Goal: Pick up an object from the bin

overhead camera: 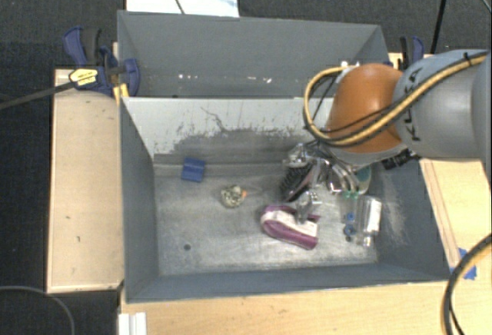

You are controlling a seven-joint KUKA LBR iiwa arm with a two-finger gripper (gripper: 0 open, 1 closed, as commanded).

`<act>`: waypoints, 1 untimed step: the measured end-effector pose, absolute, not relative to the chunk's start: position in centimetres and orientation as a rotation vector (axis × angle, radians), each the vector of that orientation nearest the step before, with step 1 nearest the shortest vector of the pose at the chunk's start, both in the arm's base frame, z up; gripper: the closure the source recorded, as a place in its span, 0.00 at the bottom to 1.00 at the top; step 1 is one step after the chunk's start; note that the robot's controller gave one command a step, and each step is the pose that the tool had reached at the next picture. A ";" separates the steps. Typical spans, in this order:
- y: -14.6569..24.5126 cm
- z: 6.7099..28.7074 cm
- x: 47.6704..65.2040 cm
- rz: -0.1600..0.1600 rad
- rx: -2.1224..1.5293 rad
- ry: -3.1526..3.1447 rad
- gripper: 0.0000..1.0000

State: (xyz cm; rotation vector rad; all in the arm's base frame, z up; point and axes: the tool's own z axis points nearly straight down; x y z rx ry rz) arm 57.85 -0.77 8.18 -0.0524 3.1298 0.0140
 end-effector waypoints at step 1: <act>-0.8 8.2 57.7 0.012 -0.051 3.139 1.00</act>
Offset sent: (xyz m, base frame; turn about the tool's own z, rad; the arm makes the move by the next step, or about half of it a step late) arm 0.0000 0.0000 0.0000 0.0000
